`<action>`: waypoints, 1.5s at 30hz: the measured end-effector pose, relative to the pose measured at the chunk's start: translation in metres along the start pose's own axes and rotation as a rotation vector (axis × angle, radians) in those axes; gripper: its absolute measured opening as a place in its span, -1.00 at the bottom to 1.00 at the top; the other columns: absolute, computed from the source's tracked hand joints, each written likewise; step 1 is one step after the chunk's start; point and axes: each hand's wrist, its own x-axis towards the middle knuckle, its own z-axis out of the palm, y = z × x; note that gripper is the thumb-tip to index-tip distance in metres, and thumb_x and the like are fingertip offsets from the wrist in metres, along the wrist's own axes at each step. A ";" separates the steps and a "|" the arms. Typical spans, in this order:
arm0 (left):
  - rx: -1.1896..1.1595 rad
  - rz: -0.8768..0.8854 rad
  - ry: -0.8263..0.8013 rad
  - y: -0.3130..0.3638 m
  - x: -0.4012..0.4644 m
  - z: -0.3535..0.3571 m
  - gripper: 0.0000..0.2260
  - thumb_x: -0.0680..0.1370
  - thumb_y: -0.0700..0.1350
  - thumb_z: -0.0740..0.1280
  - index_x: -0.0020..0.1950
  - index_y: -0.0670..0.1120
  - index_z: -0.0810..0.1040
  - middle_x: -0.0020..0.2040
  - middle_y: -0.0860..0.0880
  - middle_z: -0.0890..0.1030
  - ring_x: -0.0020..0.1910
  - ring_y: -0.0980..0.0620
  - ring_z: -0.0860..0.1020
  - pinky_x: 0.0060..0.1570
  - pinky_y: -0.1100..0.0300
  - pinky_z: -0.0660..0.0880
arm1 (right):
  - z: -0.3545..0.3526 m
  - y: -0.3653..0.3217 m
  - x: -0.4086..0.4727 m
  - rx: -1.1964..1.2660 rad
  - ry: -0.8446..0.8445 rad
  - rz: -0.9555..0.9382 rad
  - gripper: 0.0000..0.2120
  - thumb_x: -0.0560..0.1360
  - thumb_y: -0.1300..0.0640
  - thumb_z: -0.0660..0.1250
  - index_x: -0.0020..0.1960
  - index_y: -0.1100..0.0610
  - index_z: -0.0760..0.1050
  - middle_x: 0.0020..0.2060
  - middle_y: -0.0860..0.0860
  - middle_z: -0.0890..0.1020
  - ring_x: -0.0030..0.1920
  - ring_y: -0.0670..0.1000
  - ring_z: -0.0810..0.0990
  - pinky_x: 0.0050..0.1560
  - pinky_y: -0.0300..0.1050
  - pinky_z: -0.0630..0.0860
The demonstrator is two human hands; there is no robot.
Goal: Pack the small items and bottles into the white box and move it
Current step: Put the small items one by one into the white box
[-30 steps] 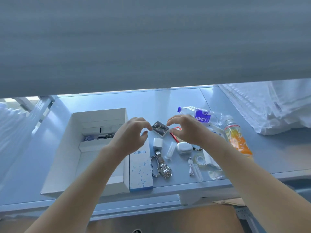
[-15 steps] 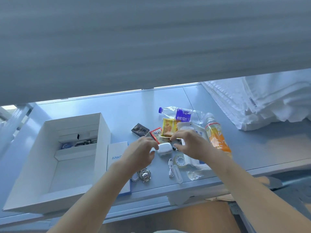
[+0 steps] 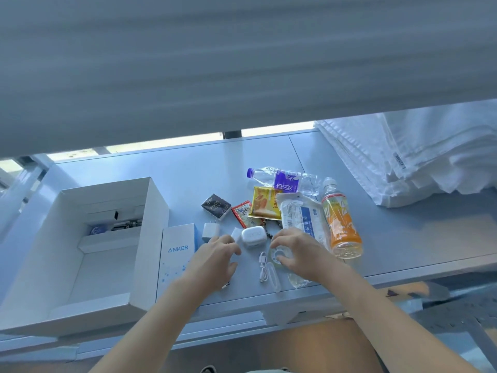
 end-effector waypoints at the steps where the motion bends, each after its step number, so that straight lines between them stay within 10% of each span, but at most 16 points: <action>1: 0.002 0.002 0.002 0.000 -0.001 0.001 -0.74 0.60 -0.06 0.31 0.28 0.04 0.58 0.29 0.09 0.49 0.26 0.01 0.45 0.20 0.06 0.48 | 0.002 0.001 0.002 -0.018 0.004 -0.006 -0.78 0.54 0.15 0.43 0.18 0.06 0.66 0.14 -0.11 0.63 0.24 -0.06 0.52 0.30 -0.07 0.47; 20: -0.096 -0.018 0.148 -0.008 -0.013 -0.014 -0.86 0.58 -0.09 0.36 0.12 0.04 0.64 0.18 0.13 0.56 0.16 0.02 0.49 0.07 0.05 0.52 | 0.011 -0.005 0.042 -0.251 0.239 0.054 -0.86 0.49 0.30 0.36 -0.01 0.14 0.62 -0.13 0.02 0.66 -0.12 0.14 0.61 -0.01 0.00 0.47; 29: -0.232 0.043 0.303 0.000 -0.005 -0.044 -0.72 0.57 0.01 0.38 0.28 0.15 0.52 0.23 0.23 0.51 -0.19 0.22 0.46 -0.08 0.09 0.55 | -0.038 -0.051 0.045 0.116 0.464 -0.082 -0.87 0.48 0.36 0.45 -0.08 0.16 0.63 -0.13 -0.04 0.62 -0.16 -0.01 0.64 -0.10 -0.01 0.63; 37: -0.383 0.028 0.327 -0.007 -0.006 -0.069 -0.33 0.49 0.22 0.45 0.53 0.17 0.26 0.31 0.18 0.52 0.18 0.14 0.55 0.14 0.09 0.52 | -0.044 -0.122 0.055 0.485 0.428 -0.142 -0.85 0.45 0.38 0.49 -0.09 0.16 0.68 -0.14 -0.03 0.66 -0.11 -0.02 0.73 -0.05 -0.18 0.65; 45: -0.428 0.019 0.506 -0.045 -0.040 -0.089 -0.65 0.55 -0.16 0.35 0.28 0.15 0.48 -0.03 0.20 0.62 -0.13 0.16 0.57 -0.05 0.08 0.56 | -0.024 -0.173 0.086 0.616 0.351 -0.145 -0.83 0.45 0.36 0.47 -0.12 0.11 0.67 -0.14 -0.05 0.66 -0.10 0.01 0.74 -0.04 -0.07 0.68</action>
